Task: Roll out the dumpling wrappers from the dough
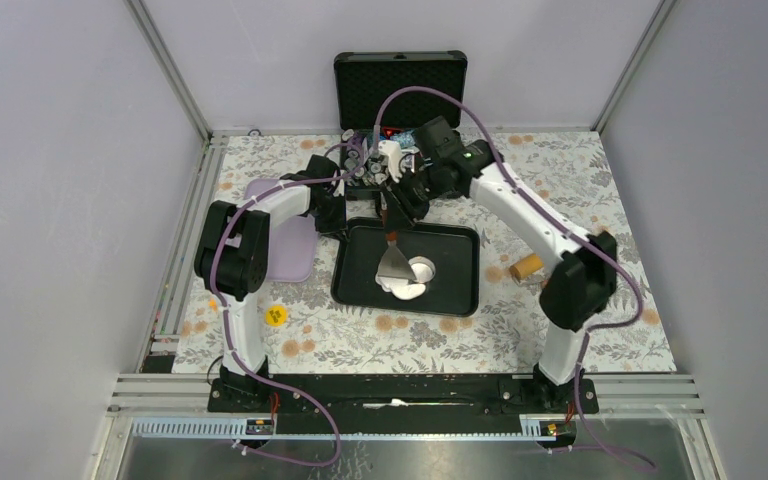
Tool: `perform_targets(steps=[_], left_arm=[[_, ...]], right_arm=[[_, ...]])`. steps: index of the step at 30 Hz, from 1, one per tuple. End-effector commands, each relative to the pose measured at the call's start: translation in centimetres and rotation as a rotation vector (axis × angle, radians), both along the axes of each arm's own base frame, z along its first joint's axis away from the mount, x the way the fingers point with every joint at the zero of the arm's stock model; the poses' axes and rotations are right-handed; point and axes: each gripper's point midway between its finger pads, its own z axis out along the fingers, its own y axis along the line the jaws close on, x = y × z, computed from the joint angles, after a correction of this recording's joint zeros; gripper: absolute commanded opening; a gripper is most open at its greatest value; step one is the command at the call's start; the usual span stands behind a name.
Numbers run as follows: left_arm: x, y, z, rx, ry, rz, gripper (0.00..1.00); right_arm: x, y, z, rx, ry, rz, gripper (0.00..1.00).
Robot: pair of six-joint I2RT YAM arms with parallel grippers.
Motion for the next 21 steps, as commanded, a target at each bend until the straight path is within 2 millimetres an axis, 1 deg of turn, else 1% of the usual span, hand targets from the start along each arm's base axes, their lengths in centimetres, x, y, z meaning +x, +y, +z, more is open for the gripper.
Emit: perform_targets(steps=[1,2,3,5,7,9,12,14,21], left_arm=[[-0.6,0.1,1.0,-0.023,-0.002,-0.003,0.00],[-0.6,0.0,1.0,-0.025,-0.002,-0.004,0.00],[-0.5,0.0,1.1,-0.030,-0.003,-0.004,0.00],[-0.5,-0.1,1.3,-0.037,-0.005,-0.006,0.00],[-0.5,-0.1,1.4,-0.040,-0.010,-0.008,0.00],[-0.6,-0.1,1.4,-0.041,-0.012,-0.008,0.00],[-0.6,0.0,1.5,-0.040,-0.018,-0.004,0.00],[-0.7,0.1,1.5,-0.040,-0.020,-0.001,0.00],[-1.1,0.1,1.2,-0.048,-0.016,0.024,0.00]], right_arm=[[-1.9,-3.4,3.5,-0.049,-0.144,-0.005,0.00],[-2.2,-4.5,3.1,-0.080,-0.172,-0.014,0.00],[-2.8,-5.5,1.9,-0.112,-0.174,-0.014,0.00],[-3.5,-7.0,0.9,-0.149,-0.207,-0.019,0.00],[-4.2,-8.1,0.7,-0.167,-0.234,-0.026,0.00],[-4.5,-9.0,0.9,-0.168,-0.278,-0.047,0.00],[-4.2,-9.9,1.2,-0.156,-0.356,-0.099,0.00],[-3.9,-10.1,1.1,-0.139,-0.394,-0.143,0.00],[-3.9,-10.1,-1.1,-0.085,-0.427,-0.190,0.00]])
